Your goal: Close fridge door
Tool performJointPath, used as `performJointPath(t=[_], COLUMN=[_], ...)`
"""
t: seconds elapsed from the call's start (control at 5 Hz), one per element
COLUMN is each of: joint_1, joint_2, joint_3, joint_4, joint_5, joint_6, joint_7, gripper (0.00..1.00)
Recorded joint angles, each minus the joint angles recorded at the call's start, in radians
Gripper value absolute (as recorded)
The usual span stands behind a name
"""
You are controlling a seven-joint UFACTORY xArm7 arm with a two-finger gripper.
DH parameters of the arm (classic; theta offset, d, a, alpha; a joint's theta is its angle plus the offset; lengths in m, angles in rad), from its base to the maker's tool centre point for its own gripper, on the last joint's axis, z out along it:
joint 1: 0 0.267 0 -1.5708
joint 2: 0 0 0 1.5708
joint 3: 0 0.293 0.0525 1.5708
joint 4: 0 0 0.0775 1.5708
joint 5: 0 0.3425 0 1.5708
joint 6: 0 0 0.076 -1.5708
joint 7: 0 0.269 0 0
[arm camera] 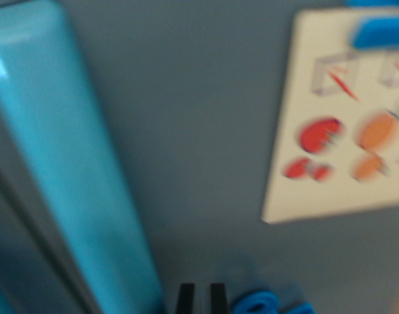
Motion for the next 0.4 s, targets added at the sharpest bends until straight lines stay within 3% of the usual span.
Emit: performJointPath(t=[0.2, 0.4], joint_1=[0.0000, 0.0000], joint_2=[0.045, 0.045], joint_3=[0.024, 0.024], joint_4=[0.046, 0.046], joint_5=[0.0000, 0.0000], joint_6=[0.000, 0.000], joint_7=[0.000, 0.000], gripper=[1.00, 1.00])
